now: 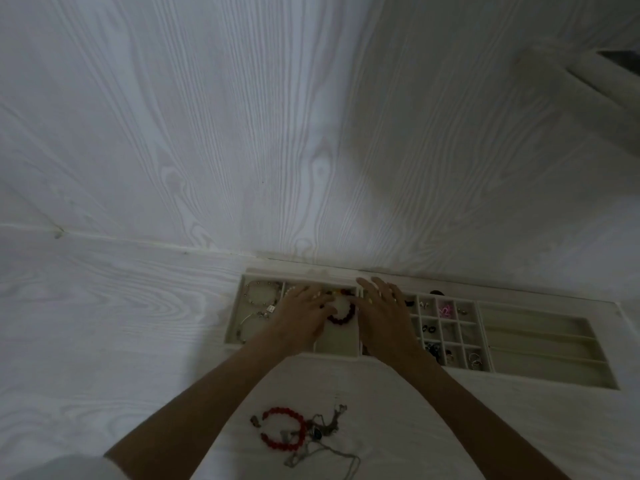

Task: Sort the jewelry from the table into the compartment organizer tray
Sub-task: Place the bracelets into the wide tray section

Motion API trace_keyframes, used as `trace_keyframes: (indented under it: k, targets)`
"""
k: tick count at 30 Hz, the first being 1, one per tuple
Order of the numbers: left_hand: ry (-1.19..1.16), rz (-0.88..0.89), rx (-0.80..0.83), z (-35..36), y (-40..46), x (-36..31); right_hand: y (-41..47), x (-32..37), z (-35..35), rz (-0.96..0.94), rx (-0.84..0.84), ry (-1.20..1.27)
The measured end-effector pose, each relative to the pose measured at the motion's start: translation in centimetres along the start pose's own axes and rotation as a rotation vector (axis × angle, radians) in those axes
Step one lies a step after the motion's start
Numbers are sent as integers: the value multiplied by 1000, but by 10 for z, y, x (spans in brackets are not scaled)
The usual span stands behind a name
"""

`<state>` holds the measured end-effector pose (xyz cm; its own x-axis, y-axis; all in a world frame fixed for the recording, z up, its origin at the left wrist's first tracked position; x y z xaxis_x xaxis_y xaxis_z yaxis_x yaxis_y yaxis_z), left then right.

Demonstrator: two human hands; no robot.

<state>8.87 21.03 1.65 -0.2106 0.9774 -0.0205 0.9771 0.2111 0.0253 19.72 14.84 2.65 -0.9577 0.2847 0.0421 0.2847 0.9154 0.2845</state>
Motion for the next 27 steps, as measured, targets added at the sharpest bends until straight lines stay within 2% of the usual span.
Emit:
trace_keyframes:
  k: [2, 5, 9, 15, 18, 23, 27]
  targets:
    - [63, 72, 84, 5, 0, -7, -6, 1, 5, -85, 23, -86]
    - [57, 51, 232, 21, -1, -5, -7, 3, 11, -119, 55, -151]
    - [-2, 3, 327, 20, 1, -5, -6, 2, 16, -109, 108, -190]
    - [-8, 40, 257, 13, -4, -8, -14, 5, 7, -118, 53, -139]
    - [40, 78, 152, 8, -9, -10, -24, 6, 9, -159, 37, -126]
    - [0, 75, 94, 5, -13, -10, -26, 5, 6, -141, 60, -105]
    - [-68, 10, -94, -13, -20, -15, -24, 10, -14, -55, 76, -19]
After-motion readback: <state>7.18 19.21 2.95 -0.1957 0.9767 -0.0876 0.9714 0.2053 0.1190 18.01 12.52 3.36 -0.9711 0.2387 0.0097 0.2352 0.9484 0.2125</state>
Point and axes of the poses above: each hand's wrist, its own y-axis towards the middle knuckle, its own z-axis out of the palm, x = y × z, the point moved 7 cm from there along y, towards the middle knuckle, and after that the axes turned 13 degrees about z, right-handed, at the moved point
